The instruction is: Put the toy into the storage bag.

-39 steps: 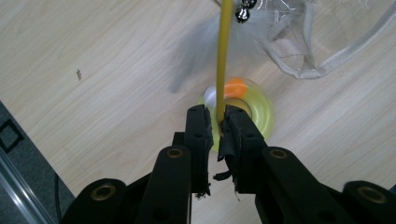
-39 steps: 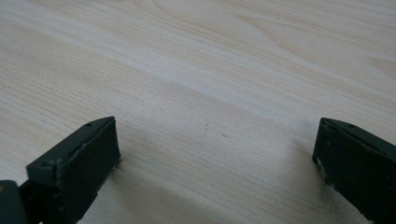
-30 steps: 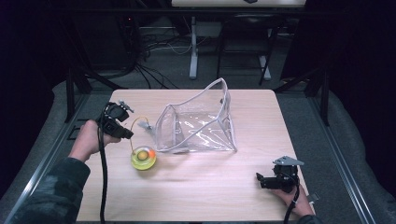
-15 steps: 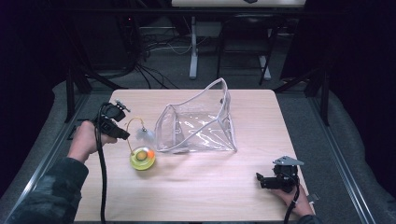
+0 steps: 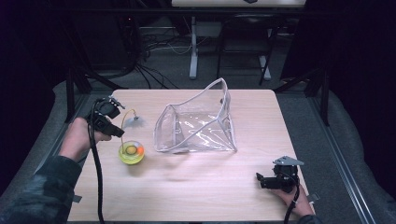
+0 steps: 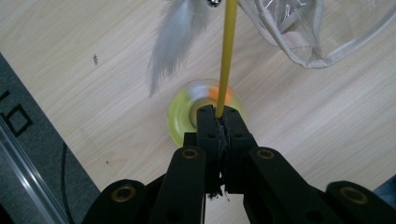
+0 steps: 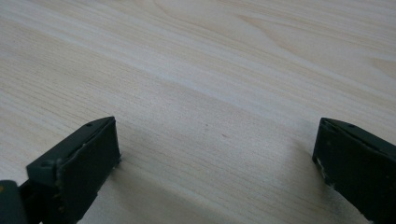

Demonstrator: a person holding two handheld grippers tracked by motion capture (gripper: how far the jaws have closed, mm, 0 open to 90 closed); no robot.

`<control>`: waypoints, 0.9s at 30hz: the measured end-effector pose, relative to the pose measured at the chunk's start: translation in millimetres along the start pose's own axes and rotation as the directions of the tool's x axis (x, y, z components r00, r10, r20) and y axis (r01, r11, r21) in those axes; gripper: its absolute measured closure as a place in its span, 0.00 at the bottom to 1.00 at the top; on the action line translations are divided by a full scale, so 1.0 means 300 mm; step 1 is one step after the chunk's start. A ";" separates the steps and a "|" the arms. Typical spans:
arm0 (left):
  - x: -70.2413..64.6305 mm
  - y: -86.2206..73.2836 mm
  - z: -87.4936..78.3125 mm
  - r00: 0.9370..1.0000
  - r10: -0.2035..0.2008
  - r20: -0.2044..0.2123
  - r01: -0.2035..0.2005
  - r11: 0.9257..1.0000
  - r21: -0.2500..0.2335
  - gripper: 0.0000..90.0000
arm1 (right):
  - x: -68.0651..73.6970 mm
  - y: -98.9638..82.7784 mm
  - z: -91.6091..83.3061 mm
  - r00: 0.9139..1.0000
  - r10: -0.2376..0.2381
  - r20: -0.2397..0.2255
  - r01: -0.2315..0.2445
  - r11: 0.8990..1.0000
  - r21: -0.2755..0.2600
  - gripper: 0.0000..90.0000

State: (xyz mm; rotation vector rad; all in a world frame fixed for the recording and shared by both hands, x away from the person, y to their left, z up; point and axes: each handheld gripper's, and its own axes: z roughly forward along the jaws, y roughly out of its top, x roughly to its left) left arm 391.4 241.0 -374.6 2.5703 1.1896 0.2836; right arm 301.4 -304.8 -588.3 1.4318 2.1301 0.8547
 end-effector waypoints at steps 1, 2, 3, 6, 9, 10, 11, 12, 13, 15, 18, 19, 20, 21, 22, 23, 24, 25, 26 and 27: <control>0.000 0.001 -0.005 1.000 0.003 -0.002 -0.003 1.000 0.002 0.98 | 0.000 0.000 0.000 1.000 0.000 -0.001 0.000 1.000 0.000 0.00; 0.000 0.002 -0.008 1.000 0.007 -0.003 -0.007 1.000 0.006 0.98 | 0.000 0.000 0.000 1.000 0.001 0.000 -0.001 1.000 0.000 0.00; -0.001 0.004 -0.012 1.000 0.012 -0.003 -0.012 1.000 0.014 0.98 | 0.000 0.000 0.000 1.000 0.000 -0.001 0.000 1.000 0.000 0.00; -0.003 0.010 -0.023 1.000 0.018 -0.006 -0.018 1.000 0.019 0.98 | 0.000 0.000 0.000 1.000 -0.001 -0.001 0.001 1.000 -0.001 0.00; -0.005 0.018 -0.036 1.000 0.021 -0.011 -0.021 0.999 0.025 0.98 | 0.000 0.000 0.000 1.000 -0.001 -0.001 0.001 1.000 0.000 0.00; -0.003 0.022 -0.045 1.000 0.026 -0.015 -0.026 0.999 0.027 0.98 | -0.001 0.000 0.000 1.000 -0.004 -0.002 0.004 1.000 -0.001 0.00; -0.003 0.022 -0.045 1.000 0.026 -0.015 -0.026 0.999 0.027 0.98 | -0.001 0.000 0.000 1.000 -0.004 -0.002 0.004 1.000 -0.001 0.00; -0.002 0.022 -0.050 1.000 0.025 -0.018 -0.024 0.999 0.028 0.98 | -0.001 0.000 0.000 1.000 -0.004 -0.002 0.004 1.000 0.000 0.00; 0.000 0.023 -0.053 1.000 0.025 -0.019 -0.025 0.999 0.028 0.98 | -0.001 0.000 0.001 1.000 -0.004 -0.002 0.004 1.000 -0.001 0.00; 0.003 0.022 -0.059 0.999 0.026 -0.020 -0.026 0.999 0.027 0.98 | -0.001 0.000 0.000 1.000 -0.004 -0.003 0.004 1.000 0.000 0.00; 0.010 0.021 -0.067 1.000 0.023 -0.021 -0.022 0.999 0.037 0.98 | -0.001 0.000 0.000 1.000 -0.004 -0.003 0.004 1.000 0.000 0.00; 0.012 0.023 -0.072 0.999 0.020 -0.025 -0.019 0.999 0.035 0.98 | -0.001 0.000 0.000 1.000 -0.004 -0.003 0.004 1.000 0.000 0.00; 0.014 0.024 -0.075 0.999 0.023 -0.030 -0.022 0.999 0.034 0.98 | -0.001 0.000 0.000 1.000 -0.004 -0.002 0.004 1.000 0.000 0.00; 0.015 0.025 -0.079 0.999 0.022 -0.033 -0.021 0.999 0.034 0.98 | -0.001 0.000 0.000 1.000 -0.005 -0.004 0.005 1.000 0.001 0.00; 0.017 0.026 -0.083 0.999 0.024 -0.034 -0.023 0.999 0.033 0.98 | -0.001 0.000 0.000 1.000 -0.005 -0.004 0.005 1.000 0.000 0.00; 0.017 0.027 -0.086 0.999 0.023 -0.036 -0.022 0.999 0.031 0.98 | -0.001 0.000 0.000 1.000 -0.006 -0.005 0.006 1.000 0.001 0.00; 0.018 0.028 -0.093 0.999 0.026 -0.040 -0.024 0.999 0.034 0.98 | -0.002 0.000 0.000 1.000 -0.010 -0.005 0.010 1.000 0.000 0.00; 0.019 0.028 -0.098 0.999 0.027 -0.040 -0.026 0.999 0.034 0.98 | -0.002 0.000 0.000 1.000 -0.011 -0.006 0.011 1.000 0.000 0.00; 0.020 0.028 -0.102 0.999 0.027 -0.041 -0.026 0.999 0.030 0.98 | -0.003 0.000 0.000 1.000 -0.015 -0.005 0.015 1.000 0.001 0.00; 0.021 0.027 -0.110 0.999 0.027 -0.044 -0.025 0.999 0.030 0.98 | -0.002 0.000 0.000 1.000 -0.011 -0.007 0.011 1.000 0.000 0.00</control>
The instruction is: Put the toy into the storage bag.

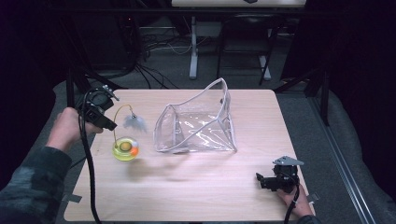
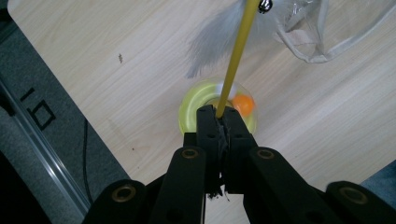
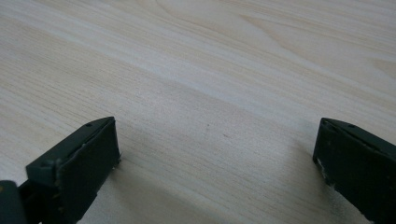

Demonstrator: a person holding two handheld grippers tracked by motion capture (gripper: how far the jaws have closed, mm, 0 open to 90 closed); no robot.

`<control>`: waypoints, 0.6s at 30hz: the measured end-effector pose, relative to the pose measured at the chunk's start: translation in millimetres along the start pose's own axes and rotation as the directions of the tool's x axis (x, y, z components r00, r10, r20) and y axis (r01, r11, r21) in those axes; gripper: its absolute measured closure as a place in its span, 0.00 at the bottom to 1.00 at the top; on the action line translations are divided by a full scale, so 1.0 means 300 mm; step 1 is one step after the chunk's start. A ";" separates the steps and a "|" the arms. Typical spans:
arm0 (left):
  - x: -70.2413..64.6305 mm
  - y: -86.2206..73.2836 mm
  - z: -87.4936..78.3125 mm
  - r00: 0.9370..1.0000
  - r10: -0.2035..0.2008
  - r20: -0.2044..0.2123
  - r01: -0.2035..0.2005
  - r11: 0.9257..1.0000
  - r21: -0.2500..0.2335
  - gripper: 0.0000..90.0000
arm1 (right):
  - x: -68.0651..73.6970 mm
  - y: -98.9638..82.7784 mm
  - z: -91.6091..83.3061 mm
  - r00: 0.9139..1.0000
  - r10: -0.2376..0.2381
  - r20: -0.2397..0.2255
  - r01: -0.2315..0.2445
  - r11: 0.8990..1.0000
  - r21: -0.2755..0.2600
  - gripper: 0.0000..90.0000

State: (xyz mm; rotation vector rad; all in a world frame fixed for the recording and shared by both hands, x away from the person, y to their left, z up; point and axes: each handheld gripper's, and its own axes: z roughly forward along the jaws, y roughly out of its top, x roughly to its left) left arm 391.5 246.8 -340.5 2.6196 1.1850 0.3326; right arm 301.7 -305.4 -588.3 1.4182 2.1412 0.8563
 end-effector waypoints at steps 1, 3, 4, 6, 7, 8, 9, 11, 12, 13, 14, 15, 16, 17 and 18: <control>0.001 0.000 -0.004 1.000 -0.001 0.000 0.001 1.000 0.002 0.98 | 0.000 0.000 0.000 1.000 0.000 0.001 0.000 1.000 0.000 0.00; 0.003 -0.003 -0.013 1.000 -0.001 -0.015 0.001 1.000 -0.001 0.98 | 0.000 0.000 0.000 1.000 -0.001 0.001 0.001 1.000 0.000 0.00; 0.003 -0.004 -0.017 1.000 -0.005 -0.016 0.005 1.000 0.002 0.98 | 0.000 0.000 0.000 1.000 -0.001 0.000 0.001 1.000 0.000 0.00; 0.009 -0.008 -0.027 1.000 -0.010 -0.016 0.010 1.000 0.003 0.98 | 0.000 0.000 0.000 1.000 0.001 0.000 -0.001 1.000 0.001 0.00; 0.011 -0.009 -0.030 1.000 -0.012 -0.018 0.012 1.000 0.004 0.98 | 0.002 0.000 0.000 1.000 0.006 0.001 -0.006 1.000 0.001 0.00; 0.013 -0.009 -0.032 1.000 -0.014 -0.014 0.014 1.000 0.005 0.98 | 0.002 -0.001 -0.001 1.000 0.005 -0.001 -0.005 1.000 0.001 0.00; 0.014 -0.010 -0.037 1.000 -0.015 -0.017 0.016 1.000 0.005 0.98 | 0.002 -0.001 -0.001 1.000 0.005 -0.001 -0.005 1.000 0.001 0.00; 0.015 -0.011 -0.042 1.000 -0.015 -0.014 0.015 1.000 0.004 0.98 | 0.002 -0.001 -0.001 1.000 0.005 -0.002 -0.005 1.000 0.001 0.00; 0.017 -0.012 -0.044 1.000 -0.014 -0.014 0.014 1.000 0.002 0.98 | 0.002 -0.001 -0.001 1.000 0.005 -0.002 -0.005 1.000 0.001 0.00; 0.021 -0.013 -0.047 1.000 -0.008 -0.010 0.008 1.000 0.012 0.98 | 0.002 -0.001 -0.001 1.000 0.005 -0.001 -0.005 1.000 0.001 0.00; 0.022 -0.013 -0.047 1.000 -0.013 -0.008 0.013 1.000 0.012 0.98 | 0.002 -0.001 -0.001 1.000 0.005 -0.001 -0.005 1.000 0.001 0.00; 0.024 -0.013 -0.049 1.000 -0.016 -0.007 0.016 1.000 0.015 0.98 | 0.002 -0.001 -0.001 1.000 0.005 -0.002 -0.005 1.000 0.001 0.00; 0.028 -0.012 -0.053 1.000 -0.015 -0.005 0.015 1.000 0.018 0.98 | 0.002 -0.001 -0.001 1.000 0.005 -0.001 -0.005 1.000 0.001 0.00; 0.030 -0.011 -0.055 1.000 -0.013 -0.007 0.013 1.000 0.013 0.98 | 0.002 -0.001 -0.001 1.000 0.005 -0.001 -0.005 1.000 0.001 0.00; 0.029 -0.011 -0.056 1.000 -0.017 -0.008 0.017 1.000 0.008 0.98 | 0.002 -0.001 -0.001 1.000 0.005 -0.002 -0.005 1.000 0.001 0.00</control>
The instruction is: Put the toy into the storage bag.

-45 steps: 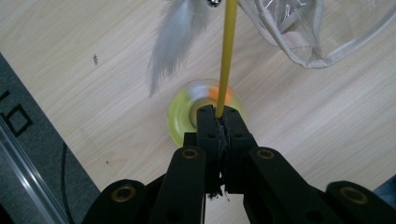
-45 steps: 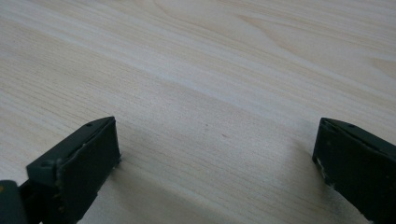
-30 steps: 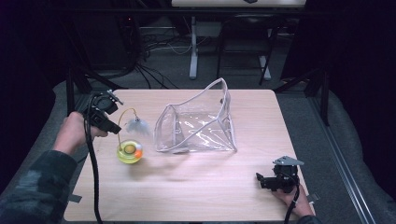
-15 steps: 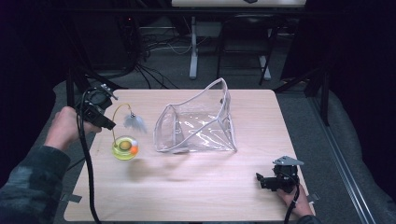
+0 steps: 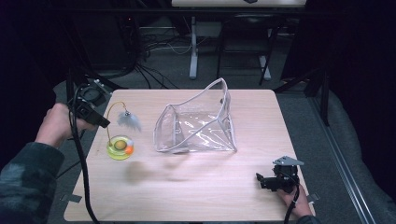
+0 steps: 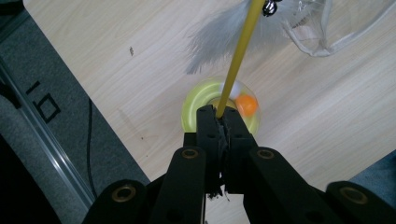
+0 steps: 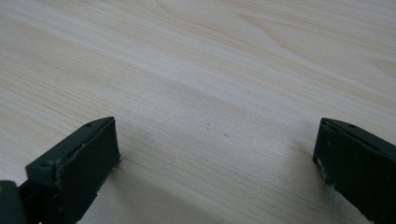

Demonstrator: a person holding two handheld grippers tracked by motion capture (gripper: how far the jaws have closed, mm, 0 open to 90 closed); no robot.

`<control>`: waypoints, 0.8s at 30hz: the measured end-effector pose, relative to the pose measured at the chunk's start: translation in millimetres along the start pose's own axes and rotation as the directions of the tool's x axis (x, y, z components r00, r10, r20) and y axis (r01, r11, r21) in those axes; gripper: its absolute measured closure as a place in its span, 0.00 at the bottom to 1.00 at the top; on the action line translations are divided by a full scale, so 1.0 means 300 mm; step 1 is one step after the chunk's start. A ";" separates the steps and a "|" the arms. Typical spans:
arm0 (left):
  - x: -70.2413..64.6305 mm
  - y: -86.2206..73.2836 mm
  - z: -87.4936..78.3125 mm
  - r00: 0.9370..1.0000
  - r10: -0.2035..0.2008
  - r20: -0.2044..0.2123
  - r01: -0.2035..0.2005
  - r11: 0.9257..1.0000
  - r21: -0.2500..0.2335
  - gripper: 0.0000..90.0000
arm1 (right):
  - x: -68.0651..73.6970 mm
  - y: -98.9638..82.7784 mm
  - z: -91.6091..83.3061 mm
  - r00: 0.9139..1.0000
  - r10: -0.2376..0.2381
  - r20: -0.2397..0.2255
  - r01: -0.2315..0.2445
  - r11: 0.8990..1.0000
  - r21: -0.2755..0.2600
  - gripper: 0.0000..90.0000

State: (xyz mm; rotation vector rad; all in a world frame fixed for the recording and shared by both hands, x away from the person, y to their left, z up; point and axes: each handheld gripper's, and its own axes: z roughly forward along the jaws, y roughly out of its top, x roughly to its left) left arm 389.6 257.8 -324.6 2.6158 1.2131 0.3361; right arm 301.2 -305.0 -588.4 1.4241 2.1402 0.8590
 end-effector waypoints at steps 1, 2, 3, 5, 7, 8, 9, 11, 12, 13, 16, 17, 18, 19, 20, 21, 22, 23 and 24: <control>0.000 0.001 -0.002 1.000 0.001 0.002 -0.001 1.000 -0.001 0.98 | 0.000 0.000 0.000 1.000 0.000 0.000 0.000 1.000 0.000 0.00; 0.000 0.002 -0.005 1.000 0.005 0.002 -0.005 1.000 0.002 0.98 | 0.000 0.000 0.000 1.000 0.000 0.000 0.000 1.000 0.000 0.00; -0.002 0.004 -0.008 1.000 0.004 0.000 -0.004 1.000 0.003 0.98 | 0.000 0.000 0.000 1.000 0.000 0.000 0.000 1.000 0.000 0.00; -0.004 0.009 -0.017 1.000 0.006 -0.002 -0.006 1.000 0.002 0.98 | 0.001 0.000 0.000 1.000 0.003 -0.001 -0.003 1.000 -0.001 0.00; -0.004 0.013 -0.024 1.000 0.006 0.001 -0.006 1.000 0.005 0.98 | 0.001 0.000 0.000 1.000 0.003 -0.001 -0.003 1.000 -0.001 0.00; -0.006 0.015 -0.028 1.000 0.005 0.000 -0.005 1.000 0.006 0.98 | 0.001 0.000 0.000 1.000 0.003 -0.002 -0.003 1.000 0.000 0.00; -0.008 0.017 -0.036 1.000 0.009 -0.001 -0.009 1.000 0.002 0.98 | 0.001 0.000 0.000 1.000 0.003 -0.001 -0.003 1.000 -0.001 0.00; -0.010 0.022 -0.049 1.000 0.016 -0.002 -0.016 1.000 -0.003 0.98 | 0.001 0.000 0.000 1.000 0.002 -0.002 -0.002 1.000 -0.001 0.00; -0.011 0.024 -0.052 1.000 0.015 -0.003 -0.015 1.000 -0.009 0.98 | 0.001 0.000 0.000 1.000 0.003 -0.002 -0.003 1.000 -0.001 0.00; -0.012 0.027 -0.058 1.000 0.015 -0.001 -0.015 1.000 -0.013 0.98 | 0.001 0.000 0.000 1.000 0.003 -0.002 -0.003 1.000 -0.001 0.00; -0.011 0.036 -0.068 1.000 0.023 -0.001 -0.023 1.000 -0.008 0.98 | 0.001 0.000 0.000 1.000 0.003 -0.002 -0.003 1.000 -0.001 0.00; -0.012 0.039 -0.069 1.000 0.025 0.001 -0.025 1.000 -0.010 0.98 | 0.001 0.000 0.000 1.000 0.003 -0.002 -0.003 1.000 -0.001 0.00; -0.013 0.041 -0.071 1.000 0.024 0.002 -0.024 1.000 -0.007 0.98 | 0.001 0.000 0.000 1.000 0.003 -0.002 -0.003 1.000 -0.001 0.00; -0.012 0.045 -0.072 1.000 0.028 0.000 -0.028 1.000 -0.011 0.98 | 0.001 0.000 0.000 1.000 0.003 -0.002 -0.003 1.000 -0.001 0.00; -0.013 0.048 -0.074 1.000 0.026 0.004 -0.026 1.000 -0.006 0.98 | 0.001 0.000 0.000 1.000 0.003 -0.002 -0.003 1.000 -0.001 0.00; -0.013 0.053 -0.077 1.000 0.031 0.002 -0.031 0.999 -0.007 0.98 | 0.001 0.000 0.000 1.000 0.003 -0.002 -0.003 1.000 -0.001 0.00; -0.015 0.056 -0.080 0.999 0.032 -0.002 -0.032 0.999 -0.008 0.98 | 0.001 0.000 0.000 1.000 0.003 -0.002 -0.003 1.000 -0.001 0.00; -0.017 0.060 -0.086 0.999 0.032 -0.003 -0.032 0.999 -0.011 0.98 | 0.001 0.000 0.000 1.000 0.003 -0.002 -0.003 1.000 -0.001 0.00; -0.019 0.065 -0.091 0.999 0.040 -0.004 -0.040 0.999 -0.011 0.98 | 0.001 0.000 0.000 1.000 0.004 -0.002 -0.004 1.000 0.000 0.00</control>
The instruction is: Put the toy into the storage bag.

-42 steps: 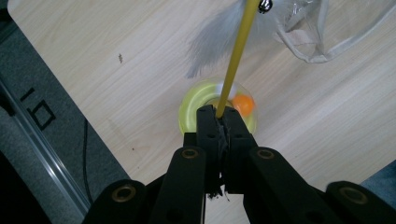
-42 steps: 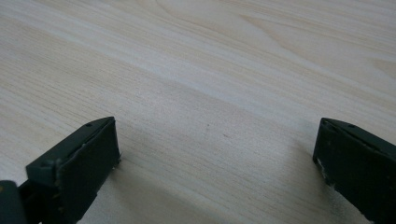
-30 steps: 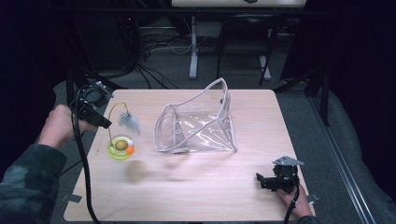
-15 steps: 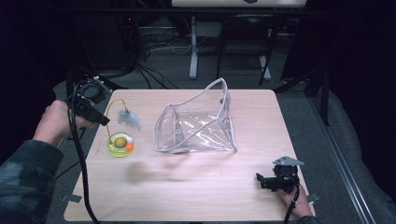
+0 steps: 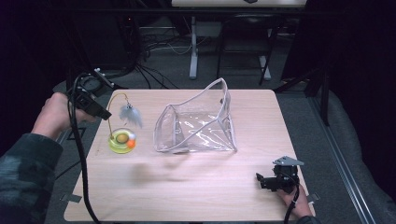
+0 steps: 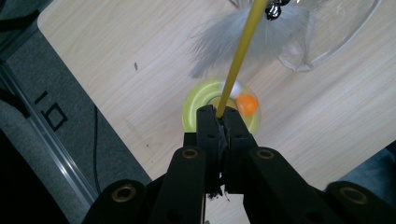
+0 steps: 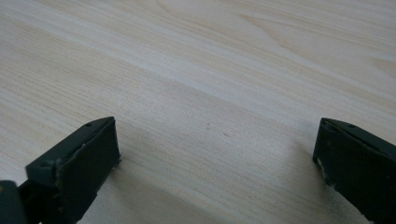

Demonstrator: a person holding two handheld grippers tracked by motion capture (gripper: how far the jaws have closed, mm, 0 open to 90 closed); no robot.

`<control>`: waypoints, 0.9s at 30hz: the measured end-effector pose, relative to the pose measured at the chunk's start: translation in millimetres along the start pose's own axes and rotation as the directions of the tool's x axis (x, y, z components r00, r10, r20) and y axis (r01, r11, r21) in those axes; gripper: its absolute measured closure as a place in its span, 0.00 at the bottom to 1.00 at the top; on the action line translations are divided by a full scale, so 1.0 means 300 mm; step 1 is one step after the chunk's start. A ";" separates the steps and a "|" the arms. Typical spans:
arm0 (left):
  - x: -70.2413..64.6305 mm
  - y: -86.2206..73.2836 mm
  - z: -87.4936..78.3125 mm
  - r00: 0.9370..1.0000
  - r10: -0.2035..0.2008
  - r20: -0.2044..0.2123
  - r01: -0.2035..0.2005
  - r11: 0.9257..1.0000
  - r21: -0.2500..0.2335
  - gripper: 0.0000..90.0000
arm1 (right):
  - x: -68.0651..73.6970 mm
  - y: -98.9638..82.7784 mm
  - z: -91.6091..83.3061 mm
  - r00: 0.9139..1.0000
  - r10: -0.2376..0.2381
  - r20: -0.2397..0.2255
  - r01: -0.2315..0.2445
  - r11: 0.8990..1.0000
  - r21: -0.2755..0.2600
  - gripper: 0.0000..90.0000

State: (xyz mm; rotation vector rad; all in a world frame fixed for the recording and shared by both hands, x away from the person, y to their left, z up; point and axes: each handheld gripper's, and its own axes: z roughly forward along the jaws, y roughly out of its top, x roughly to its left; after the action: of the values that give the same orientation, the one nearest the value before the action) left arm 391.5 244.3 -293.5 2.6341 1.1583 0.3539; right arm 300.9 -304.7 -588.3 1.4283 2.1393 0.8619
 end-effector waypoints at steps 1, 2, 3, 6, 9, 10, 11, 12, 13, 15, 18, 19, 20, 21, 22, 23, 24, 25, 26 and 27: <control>-0.003 0.005 -0.006 1.000 0.005 -0.002 -0.005 1.000 0.002 0.98 | 0.000 0.000 0.000 1.000 0.000 0.000 0.000 1.000 0.000 0.00; -0.005 0.008 -0.011 1.000 0.003 -0.002 -0.003 1.000 0.000 0.98 | 0.000 0.000 0.000 1.000 0.000 0.000 0.000 1.000 0.000 0.00; -0.007 0.014 -0.021 1.000 0.009 -0.007 -0.009 1.000 -0.006 0.98 | 0.000 0.000 0.000 1.000 0.000 0.000 0.000 1.000 0.000 0.00; -0.009 0.024 -0.040 1.000 0.014 -0.011 -0.014 1.000 -0.008 0.98 | 0.000 0.000 0.000 1.000 0.000 0.000 0.000 1.000 0.000 0.00; -0.008 0.032 -0.055 1.000 0.017 -0.015 -0.017 1.000 -0.010 0.98 | 0.000 0.000 0.000 1.000 0.001 0.000 -0.001 1.000 0.000 0.00; -0.007 0.034 -0.061 1.000 0.018 -0.020 -0.019 1.000 -0.010 0.98 | 0.000 0.000 0.000 1.000 0.001 0.000 -0.001 1.000 0.000 0.00; -0.007 0.034 -0.061 1.000 0.018 -0.020 -0.019 1.000 -0.010 0.98 | 0.000 0.000 0.000 1.000 0.001 0.000 -0.001 1.000 0.000 0.00; -0.008 0.035 -0.066 1.000 0.017 -0.019 -0.017 1.000 -0.007 0.98 | 0.000 0.000 0.000 1.000 0.001 0.000 -0.001 1.000 0.000 0.00; -0.008 0.036 -0.070 1.000 0.019 -0.022 -0.019 1.000 -0.007 0.98 | 0.000 0.000 0.000 1.000 0.001 0.000 -0.001 1.000 -0.001 0.00; -0.007 0.038 -0.079 0.999 0.021 -0.027 -0.022 1.000 -0.008 0.98 | 0.000 0.000 0.000 1.000 0.001 0.000 -0.001 1.000 -0.001 0.00; -0.005 0.045 -0.093 0.999 0.021 -0.038 -0.022 1.000 -0.018 0.98 | 0.000 0.000 0.000 1.000 0.001 0.000 -0.001 1.000 -0.002 0.00; -0.005 0.047 -0.097 0.999 0.021 -0.038 -0.021 1.000 -0.019 0.98 | 0.000 0.000 0.000 1.000 0.002 0.000 -0.002 1.000 -0.001 0.00; -0.004 0.049 -0.099 0.999 0.019 -0.037 -0.020 1.000 -0.022 0.98 | 0.000 0.000 0.000 1.000 0.002 0.000 -0.002 1.000 -0.001 0.00; -0.005 0.051 -0.101 0.999 0.019 -0.037 -0.020 1.000 -0.021 0.98 | 0.000 0.000 0.000 1.000 0.002 0.000 -0.002 1.000 -0.001 0.00; -0.005 0.053 -0.101 0.999 0.019 -0.037 -0.020 1.000 -0.024 0.98 | -0.001 0.000 0.000 1.000 -0.003 0.002 0.003 1.000 0.001 0.00; -0.006 0.057 -0.103 0.999 0.023 -0.039 -0.024 1.000 -0.017 0.98 | -0.001 0.000 0.000 1.000 -0.003 0.001 0.003 1.000 0.002 0.00; -0.007 0.060 -0.104 0.999 0.022 -0.041 -0.023 1.000 -0.019 0.98 | -0.001 0.000 0.000 1.000 -0.003 0.001 0.003 1.000 0.002 0.00; -0.007 0.063 -0.106 0.999 0.024 -0.039 -0.024 1.000 -0.017 0.98 | -0.001 0.000 0.000 1.000 -0.004 0.003 0.004 1.000 0.002 0.00; -0.007 0.067 -0.109 0.999 0.023 -0.040 -0.024 1.000 -0.018 0.98 | -0.001 0.000 0.000 1.000 -0.003 0.001 0.003 1.000 0.002 0.00; -0.006 0.070 -0.112 0.999 0.024 -0.041 -0.025 0.999 -0.023 0.98 | -0.001 0.000 0.000 1.000 -0.003 0.001 0.003 1.000 0.002 0.00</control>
State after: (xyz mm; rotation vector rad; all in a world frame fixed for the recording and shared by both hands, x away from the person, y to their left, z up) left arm 394.2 233.1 -255.4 2.6345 1.1283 0.4246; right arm 300.8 -305.0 -588.3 1.4261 2.1409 0.8583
